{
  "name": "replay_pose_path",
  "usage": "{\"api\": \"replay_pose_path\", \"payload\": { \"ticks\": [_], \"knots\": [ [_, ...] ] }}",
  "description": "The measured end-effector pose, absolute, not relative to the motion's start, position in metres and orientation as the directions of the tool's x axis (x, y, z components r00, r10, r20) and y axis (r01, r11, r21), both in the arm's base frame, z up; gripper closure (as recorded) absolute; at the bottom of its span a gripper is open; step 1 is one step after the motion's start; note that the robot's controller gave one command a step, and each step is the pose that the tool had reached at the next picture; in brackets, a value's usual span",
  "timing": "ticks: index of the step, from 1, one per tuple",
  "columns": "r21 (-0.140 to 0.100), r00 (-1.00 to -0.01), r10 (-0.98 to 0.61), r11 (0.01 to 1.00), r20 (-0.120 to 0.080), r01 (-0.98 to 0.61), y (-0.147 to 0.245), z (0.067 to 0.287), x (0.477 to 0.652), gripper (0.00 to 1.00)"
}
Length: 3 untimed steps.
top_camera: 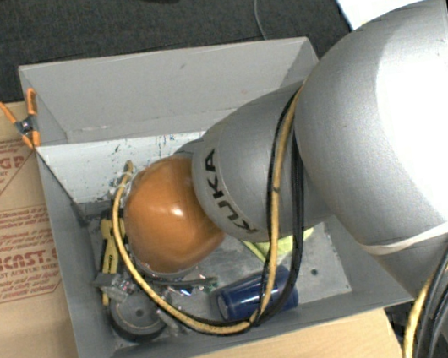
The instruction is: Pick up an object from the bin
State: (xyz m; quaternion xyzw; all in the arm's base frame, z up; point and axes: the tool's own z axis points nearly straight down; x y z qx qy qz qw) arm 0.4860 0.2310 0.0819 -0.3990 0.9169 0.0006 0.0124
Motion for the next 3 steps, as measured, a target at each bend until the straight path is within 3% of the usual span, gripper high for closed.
{"api": "replay_pose_path", "payload": {
  "ticks": [1,3],
  "knots": [
    [-0.006,-0.661,-0.75,0.661,-0.032,-0.75,0.231,0.079,0.489,1.0],
    [-0.005,-0.66,-0.751,0.66,-0.023,-0.751,0.23,0.09,0.487,1.0]
  ]
}}
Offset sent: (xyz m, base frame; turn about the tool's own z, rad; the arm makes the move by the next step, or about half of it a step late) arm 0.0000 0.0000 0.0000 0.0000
